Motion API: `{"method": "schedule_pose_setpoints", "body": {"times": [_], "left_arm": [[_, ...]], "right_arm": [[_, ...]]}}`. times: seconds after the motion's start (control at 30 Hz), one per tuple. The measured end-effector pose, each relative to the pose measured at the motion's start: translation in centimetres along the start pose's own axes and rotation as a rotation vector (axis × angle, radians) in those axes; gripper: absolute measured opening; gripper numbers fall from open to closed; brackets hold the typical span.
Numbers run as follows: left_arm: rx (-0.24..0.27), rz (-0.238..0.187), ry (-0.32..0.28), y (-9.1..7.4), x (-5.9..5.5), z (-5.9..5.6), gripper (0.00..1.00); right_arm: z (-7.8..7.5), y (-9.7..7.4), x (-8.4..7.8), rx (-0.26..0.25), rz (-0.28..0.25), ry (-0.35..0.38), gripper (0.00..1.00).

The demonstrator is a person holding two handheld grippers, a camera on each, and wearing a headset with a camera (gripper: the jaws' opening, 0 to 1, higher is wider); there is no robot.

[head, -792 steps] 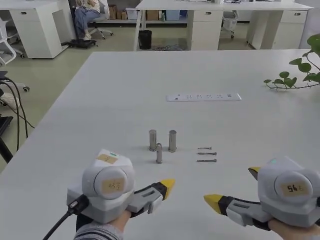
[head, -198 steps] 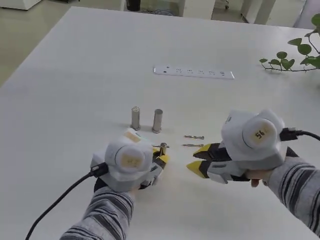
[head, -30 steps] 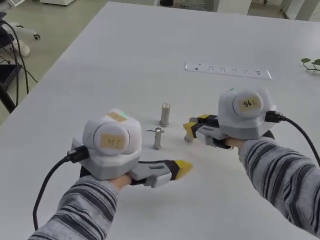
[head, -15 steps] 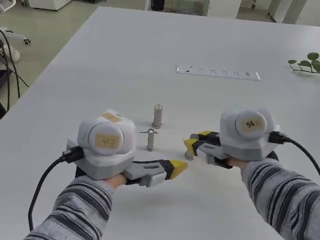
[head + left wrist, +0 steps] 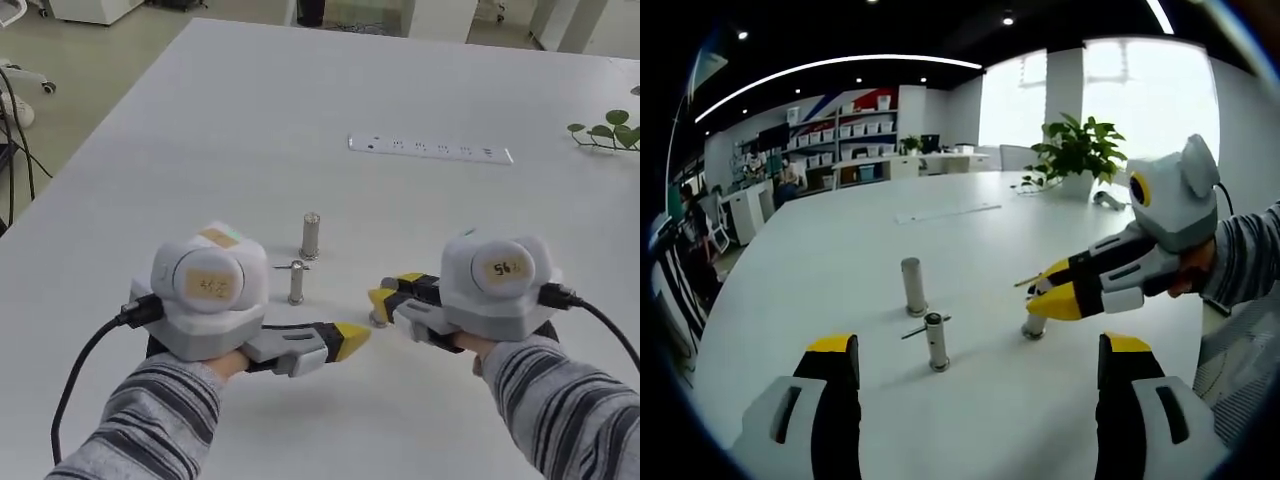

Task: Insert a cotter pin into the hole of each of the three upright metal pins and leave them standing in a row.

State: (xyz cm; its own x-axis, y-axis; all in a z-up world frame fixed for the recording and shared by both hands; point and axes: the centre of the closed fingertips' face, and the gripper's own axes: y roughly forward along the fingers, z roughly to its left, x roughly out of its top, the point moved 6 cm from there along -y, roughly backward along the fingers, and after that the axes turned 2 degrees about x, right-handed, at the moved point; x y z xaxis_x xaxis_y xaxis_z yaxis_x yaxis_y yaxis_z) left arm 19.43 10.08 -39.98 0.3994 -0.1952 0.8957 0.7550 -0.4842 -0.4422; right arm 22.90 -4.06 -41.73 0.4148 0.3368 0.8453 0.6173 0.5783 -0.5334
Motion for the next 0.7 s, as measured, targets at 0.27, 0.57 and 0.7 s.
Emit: {"method": "schedule_pose_setpoints", "body": {"times": [0.27, 0.57, 0.7], "left_arm": [[-0.006, 0.001, 0.0, 0.0, 0.1, -0.1, 0.99], [-0.008, -0.008, -0.003, -0.1, 0.2, -0.1, 0.99], [-0.009, -0.014, -0.008, 0.0, 0.3, -0.1, 0.99]], "right_arm": [[0.2, -0.1, -0.1, -0.004, -0.007, -0.008, 0.12], [0.5, -1.8, 0.1, 0.056, -0.011, -0.053, 0.25], [-0.2, -2.5, 0.0, 0.065, 0.011, -0.085, 0.26]]}}
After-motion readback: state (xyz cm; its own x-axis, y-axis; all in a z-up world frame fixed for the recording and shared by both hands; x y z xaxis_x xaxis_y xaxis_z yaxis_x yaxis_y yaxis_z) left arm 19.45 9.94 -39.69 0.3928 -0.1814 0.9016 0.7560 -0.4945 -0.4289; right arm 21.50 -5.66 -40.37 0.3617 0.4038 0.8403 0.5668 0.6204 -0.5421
